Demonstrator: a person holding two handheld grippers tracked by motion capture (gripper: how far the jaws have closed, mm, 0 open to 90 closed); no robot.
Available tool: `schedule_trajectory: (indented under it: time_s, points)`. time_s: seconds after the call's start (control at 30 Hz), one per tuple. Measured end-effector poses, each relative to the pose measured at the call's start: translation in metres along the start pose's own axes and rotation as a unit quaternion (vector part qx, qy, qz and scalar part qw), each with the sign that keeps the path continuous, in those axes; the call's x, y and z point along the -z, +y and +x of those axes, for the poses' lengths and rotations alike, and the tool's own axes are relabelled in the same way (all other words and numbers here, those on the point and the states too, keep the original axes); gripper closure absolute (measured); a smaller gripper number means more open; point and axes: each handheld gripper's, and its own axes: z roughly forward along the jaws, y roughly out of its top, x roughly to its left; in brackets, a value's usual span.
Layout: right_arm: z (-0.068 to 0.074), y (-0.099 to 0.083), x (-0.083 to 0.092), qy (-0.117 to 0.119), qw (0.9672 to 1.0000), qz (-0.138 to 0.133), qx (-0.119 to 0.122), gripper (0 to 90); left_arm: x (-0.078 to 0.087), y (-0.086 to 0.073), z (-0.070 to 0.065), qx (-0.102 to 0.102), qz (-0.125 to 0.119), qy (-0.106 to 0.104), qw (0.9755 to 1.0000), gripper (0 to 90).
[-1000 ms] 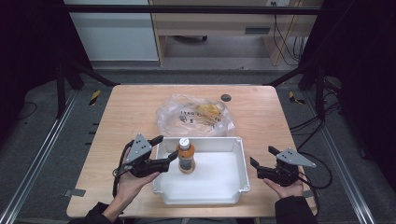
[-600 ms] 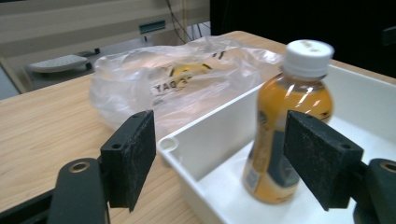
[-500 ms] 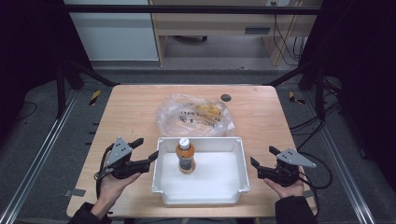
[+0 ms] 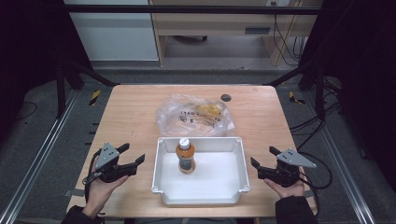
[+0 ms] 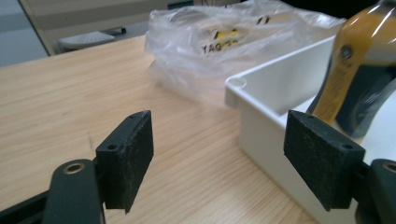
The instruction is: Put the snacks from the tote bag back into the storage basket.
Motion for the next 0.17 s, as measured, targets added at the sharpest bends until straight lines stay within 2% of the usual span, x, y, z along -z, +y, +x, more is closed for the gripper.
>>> schedule_trajectory:
  time_s: [0.17]
  points:
    - [-0.0005, 0.0001, 0.0007, -0.002, 1.0000, -0.001, 0.001, 16.3, -0.0023, -0.0046, 0.0045, 0.005, 0.002, 0.003, 1.0000, 23.6]
